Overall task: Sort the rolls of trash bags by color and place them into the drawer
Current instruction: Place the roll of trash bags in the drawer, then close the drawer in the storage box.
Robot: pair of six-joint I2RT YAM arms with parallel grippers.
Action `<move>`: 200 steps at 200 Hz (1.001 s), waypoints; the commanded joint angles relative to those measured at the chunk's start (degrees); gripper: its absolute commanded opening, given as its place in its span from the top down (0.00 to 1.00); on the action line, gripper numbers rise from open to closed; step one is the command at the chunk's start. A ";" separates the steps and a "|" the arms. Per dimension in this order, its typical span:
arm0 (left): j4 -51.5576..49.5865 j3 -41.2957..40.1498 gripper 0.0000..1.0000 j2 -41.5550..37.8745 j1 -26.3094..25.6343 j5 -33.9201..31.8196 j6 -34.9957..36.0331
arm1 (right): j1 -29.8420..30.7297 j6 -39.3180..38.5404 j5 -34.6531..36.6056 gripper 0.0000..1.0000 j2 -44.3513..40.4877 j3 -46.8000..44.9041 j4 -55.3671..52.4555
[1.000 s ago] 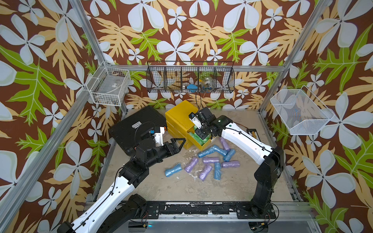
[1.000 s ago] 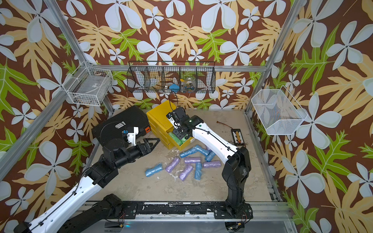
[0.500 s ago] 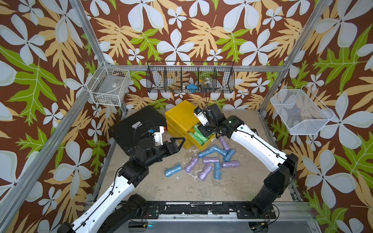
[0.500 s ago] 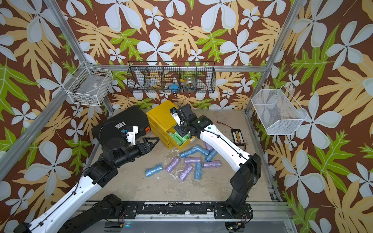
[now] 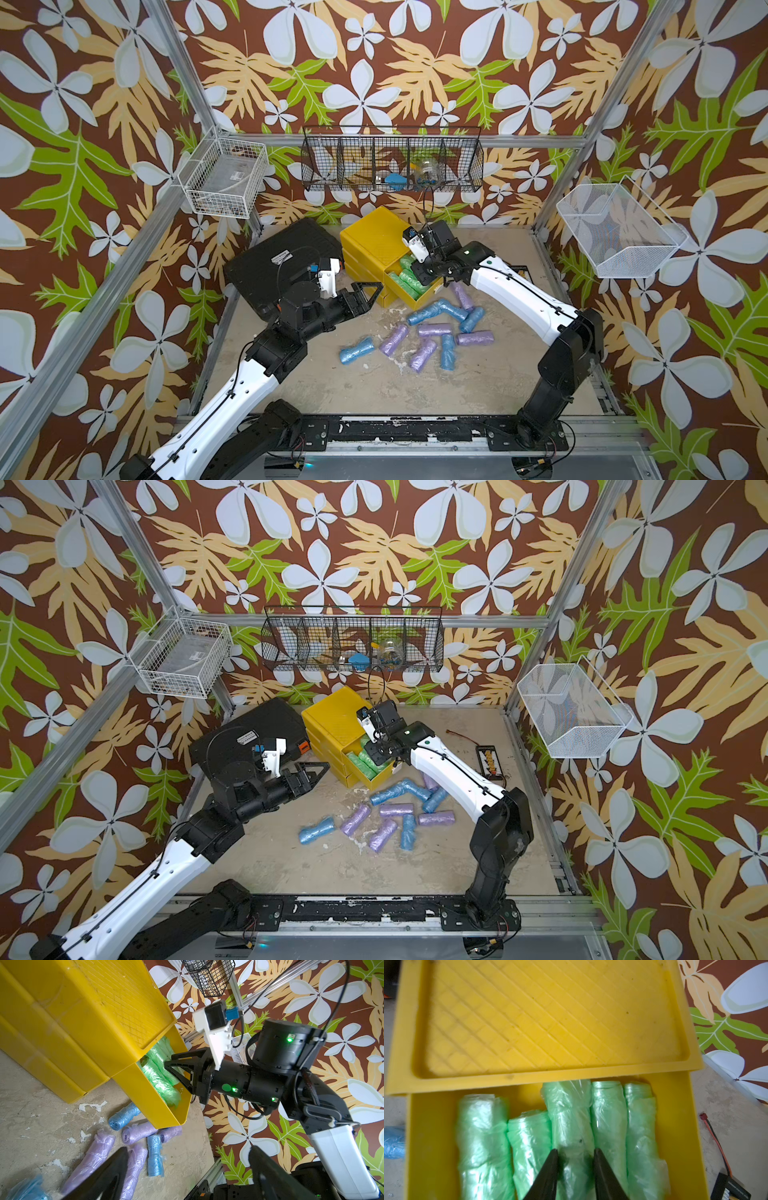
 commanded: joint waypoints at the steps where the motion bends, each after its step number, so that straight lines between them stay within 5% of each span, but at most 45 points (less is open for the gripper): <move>1: 0.76 0.80 0.08 -0.02 0.13 0.33 1.05 | -0.24 1.02 0.05 0.70 1.38 1.84 1.07; 39: 0.58 0.95 0.08 0.26 0.40 -0.05 1.59 | -0.38 1.99 -2.66 0.71 1.07 4.23 0.36; 94: -5.28 10.06 0.13 7.47 0.66 -2.75 9.64 | -0.46 4.67 -5.92 0.66 -10.15 0.51 3.09; 146: -8.78 19.60 0.15 13.97 0.84 -9.25 17.11 | -3.35 10.06 -5.67 0.66 -26.87 -18.02 9.42; 200: -4.80 20.69 0.00 14.58 2.30 -12.21 19.50 | -5.42 13.74 -6.25 0.63 -38.54 -33.36 11.96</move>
